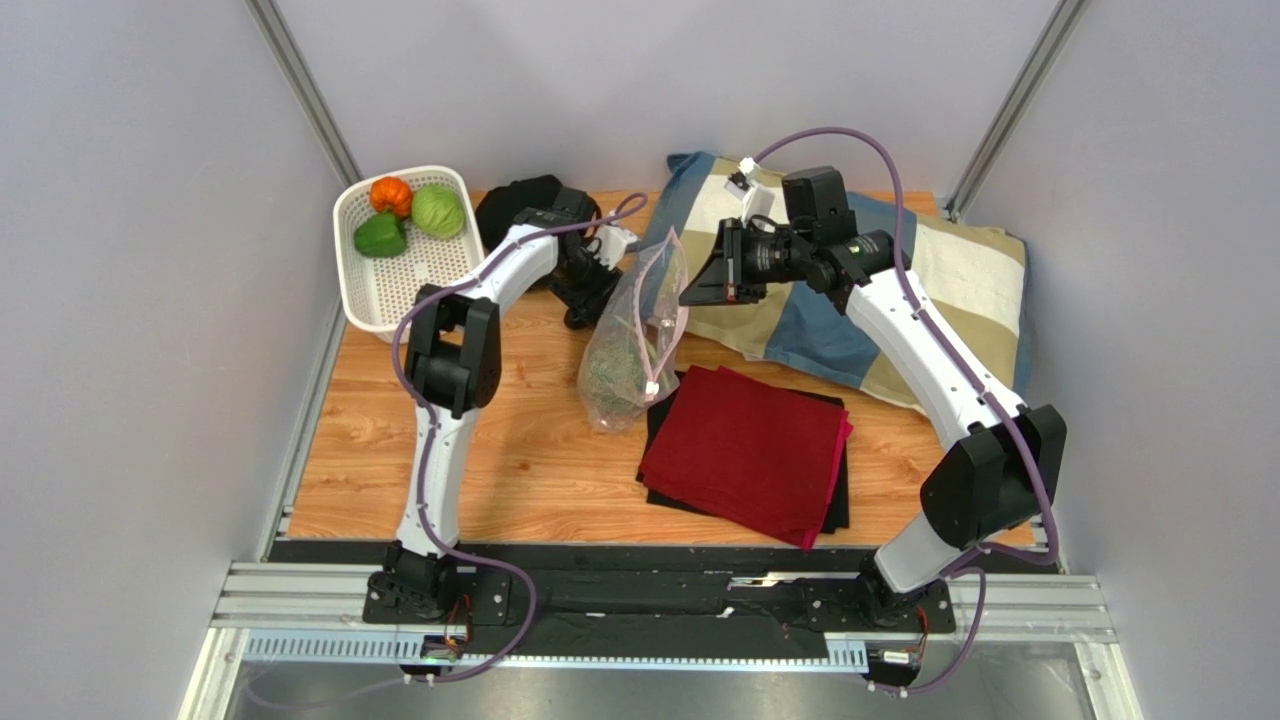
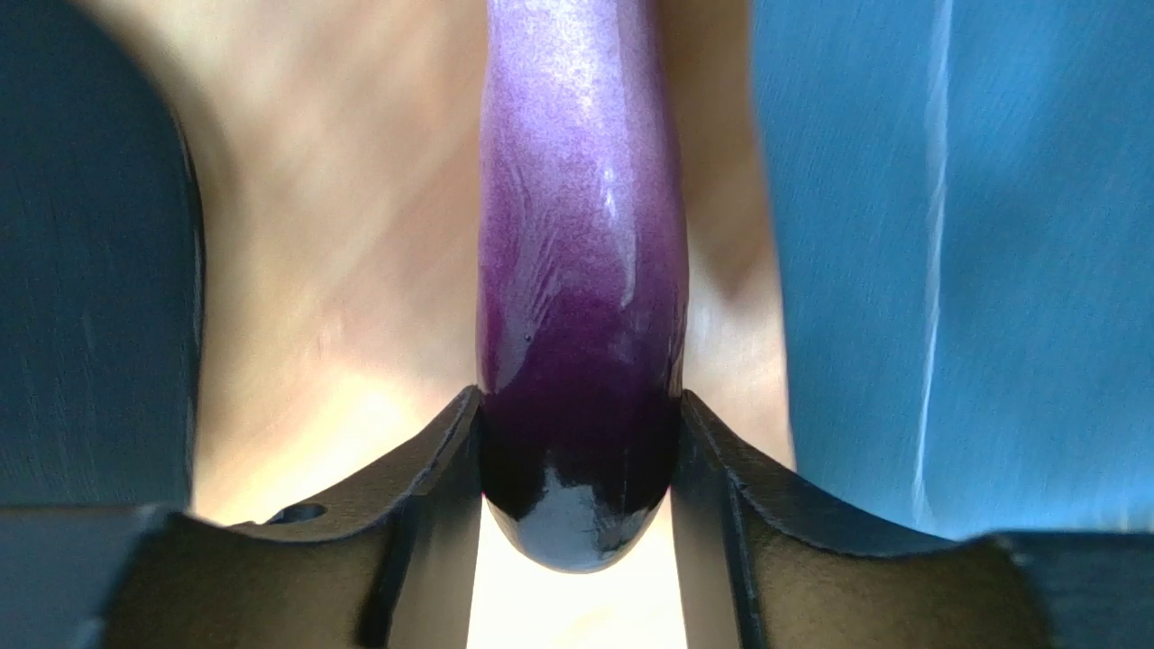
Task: Place the food in the zip-top bag and seal the zipper
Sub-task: Pick up the fake vegetable at the center of the board, then place the fake vegetable in the zipper food storage bag.
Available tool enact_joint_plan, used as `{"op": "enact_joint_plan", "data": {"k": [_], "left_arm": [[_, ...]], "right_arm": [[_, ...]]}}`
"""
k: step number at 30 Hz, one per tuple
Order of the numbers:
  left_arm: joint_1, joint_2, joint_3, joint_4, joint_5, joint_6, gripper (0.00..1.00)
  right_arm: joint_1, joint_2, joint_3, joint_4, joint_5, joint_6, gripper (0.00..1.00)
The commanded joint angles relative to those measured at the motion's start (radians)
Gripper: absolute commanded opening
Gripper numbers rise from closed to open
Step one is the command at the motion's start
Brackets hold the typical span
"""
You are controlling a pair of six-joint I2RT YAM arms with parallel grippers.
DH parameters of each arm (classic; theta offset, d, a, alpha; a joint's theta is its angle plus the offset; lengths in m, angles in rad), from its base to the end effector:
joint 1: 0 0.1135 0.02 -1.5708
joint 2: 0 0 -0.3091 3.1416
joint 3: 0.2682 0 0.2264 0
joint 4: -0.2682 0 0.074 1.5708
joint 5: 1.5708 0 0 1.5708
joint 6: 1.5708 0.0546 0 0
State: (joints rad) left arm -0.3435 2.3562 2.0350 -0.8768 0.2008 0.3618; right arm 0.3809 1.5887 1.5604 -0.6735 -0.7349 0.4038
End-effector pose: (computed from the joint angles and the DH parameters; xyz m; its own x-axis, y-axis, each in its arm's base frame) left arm 0.4776 -0.1824 0.2013 -0.6791 0.6113 -0.4064 0.6830 0.7290 -0.0448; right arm 0.2954 0.1577 0.4024 -0.8463 -0.0249 -0.5322 -0.4553 0.5526 0.6981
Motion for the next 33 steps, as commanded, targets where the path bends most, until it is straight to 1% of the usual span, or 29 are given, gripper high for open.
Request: {"op": "enact_joint_plan", "data": {"k": [1,6,7,10,11,12,13,14,15,16,17,18,19,21,22,23,24,27,30,32,33], "left_arm": [[0.044,-0.176,-0.076,-0.019,0.069,0.017,0.42],[0.066,-0.291,-0.091,-0.037,0.055,0.002,0.38],[0.072,-0.304,-0.093,-0.045,0.055,-0.003,0.34],[0.116,-0.373,-0.102,-0.033,0.089,-0.052,0.28],[0.153,-0.392,-0.105,-0.025,0.109,-0.073,0.28],[0.172,-0.435,-0.104,-0.018,0.164,-0.117,0.26],[0.193,-0.458,-0.098,0.002,0.201,-0.150,0.21],[0.211,-0.484,-0.099,0.021,0.239,-0.182,0.20],[0.243,-0.542,-0.102,0.044,0.309,-0.213,0.20],[0.251,-0.572,-0.104,0.088,0.334,-0.277,0.20],[0.255,-0.601,-0.107,0.108,0.353,-0.300,0.19],[0.255,-0.664,-0.111,0.130,0.388,-0.326,0.18],[0.253,-0.696,-0.143,0.192,0.412,-0.389,0.18],[0.251,-0.788,-0.185,0.257,0.443,-0.463,0.18],[0.250,-0.816,-0.228,0.315,0.446,-0.493,0.18],[0.245,-0.842,-0.245,0.338,0.450,-0.538,0.17],[0.241,-0.885,-0.258,0.367,0.436,-0.552,0.17],[0.203,-0.939,-0.317,0.395,0.402,-0.581,0.17],[0.163,-0.977,-0.407,0.424,0.371,-0.610,0.15],[0.131,-1.005,-0.517,0.450,0.338,-0.612,0.15],[0.124,-1.034,-0.601,0.487,0.322,-0.615,0.15]], "right_arm": [[0.004,0.008,0.055,0.086,-0.031,0.046,0.00],[0.030,0.008,0.082,0.162,-0.047,0.121,0.00],[0.036,0.007,0.090,0.172,-0.047,0.142,0.00],[0.062,-0.006,0.089,0.212,-0.046,0.216,0.00],[0.081,-0.009,0.089,0.219,-0.041,0.240,0.00],[0.090,-0.013,0.087,0.235,-0.032,0.248,0.00],[0.101,-0.012,0.095,0.238,-0.024,0.251,0.00],[0.119,-0.007,0.101,0.239,-0.018,0.248,0.00],[0.125,0.000,0.107,0.245,-0.006,0.248,0.00],[0.131,0.022,0.119,0.250,0.002,0.250,0.00],[0.141,0.039,0.142,0.253,0.008,0.250,0.00],[0.145,0.057,0.156,0.253,0.023,0.257,0.00],[0.150,0.095,0.171,0.253,0.028,0.262,0.00],[0.167,0.134,0.231,0.270,0.043,0.289,0.00],[0.174,0.158,0.259,0.273,0.048,0.294,0.00],[0.194,0.204,0.335,0.273,0.049,0.300,0.00],[0.205,0.232,0.370,0.267,0.049,0.300,0.00],[0.236,0.301,0.463,0.262,0.042,0.303,0.00],[0.237,0.326,0.458,0.264,0.049,0.313,0.00],[0.230,0.324,0.443,0.267,0.049,0.316,0.00],[0.225,0.318,0.435,0.267,0.046,0.314,0.00]]}}
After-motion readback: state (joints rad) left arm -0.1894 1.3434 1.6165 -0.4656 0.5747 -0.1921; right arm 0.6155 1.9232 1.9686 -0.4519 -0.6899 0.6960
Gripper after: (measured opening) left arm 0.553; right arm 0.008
